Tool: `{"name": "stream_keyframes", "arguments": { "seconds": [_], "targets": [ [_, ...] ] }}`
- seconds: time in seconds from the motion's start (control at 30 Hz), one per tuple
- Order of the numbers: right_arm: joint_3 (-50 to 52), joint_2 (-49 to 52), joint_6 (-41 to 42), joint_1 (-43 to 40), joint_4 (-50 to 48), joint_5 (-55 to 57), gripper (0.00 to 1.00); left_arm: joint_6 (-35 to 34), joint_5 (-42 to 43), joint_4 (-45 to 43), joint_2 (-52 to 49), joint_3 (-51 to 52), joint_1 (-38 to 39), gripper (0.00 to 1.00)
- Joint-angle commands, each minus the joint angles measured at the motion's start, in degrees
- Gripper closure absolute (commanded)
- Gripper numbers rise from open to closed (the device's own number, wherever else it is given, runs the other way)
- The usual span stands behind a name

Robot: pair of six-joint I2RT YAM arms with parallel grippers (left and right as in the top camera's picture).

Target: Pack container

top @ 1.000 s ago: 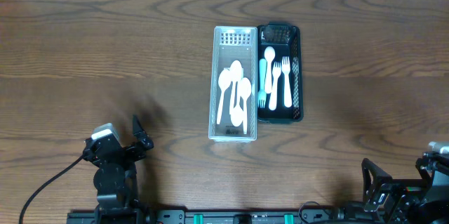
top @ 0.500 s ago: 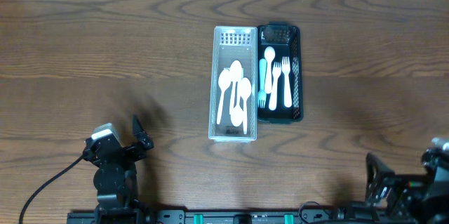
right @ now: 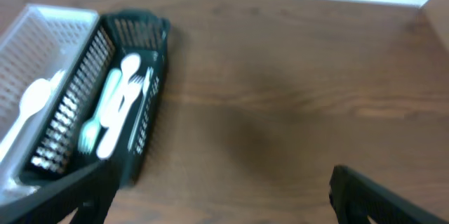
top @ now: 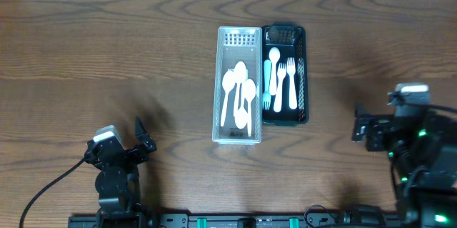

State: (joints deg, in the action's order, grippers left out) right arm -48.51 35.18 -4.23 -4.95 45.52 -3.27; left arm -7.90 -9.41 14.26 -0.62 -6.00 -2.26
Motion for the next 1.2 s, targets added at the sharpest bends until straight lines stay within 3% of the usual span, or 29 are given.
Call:
{"name": "stream_keyframes", "arguments": {
  "seconds": [0.0, 0.17, 0.47, 0.73, 1.17],
  "targets": [
    [8.5, -6.4, -1.0, 0.6, -4.1, 0.4, 0.01, -0.5, -0.2, 0.2, 0.4, 1.4, -0.5, 0.02],
    [20.8, -16.5, -1.0, 1.2, -8.9, 0.4, 0.01, -0.5, -0.2, 0.2, 0.4, 1.4, -0.5, 0.02],
    [33.4, -28.6, -1.0, 1.3, -8.9, 0.0, 0.01, -0.5, -0.2, 0.2, 0.4, 1.4, -0.5, 0.02],
    [37.3, -34.7, -1.0, 1.3, -8.9, 0.0, 0.01, -0.5, -0.2, 0.2, 0.4, 1.4, -0.5, 0.02],
    [39.6, -34.9, -1.0, 1.3, -8.7, 0.0, 0.01, -0.5, -0.2, 0.2, 0.4, 1.4, -0.5, 0.02]
  ]
}}
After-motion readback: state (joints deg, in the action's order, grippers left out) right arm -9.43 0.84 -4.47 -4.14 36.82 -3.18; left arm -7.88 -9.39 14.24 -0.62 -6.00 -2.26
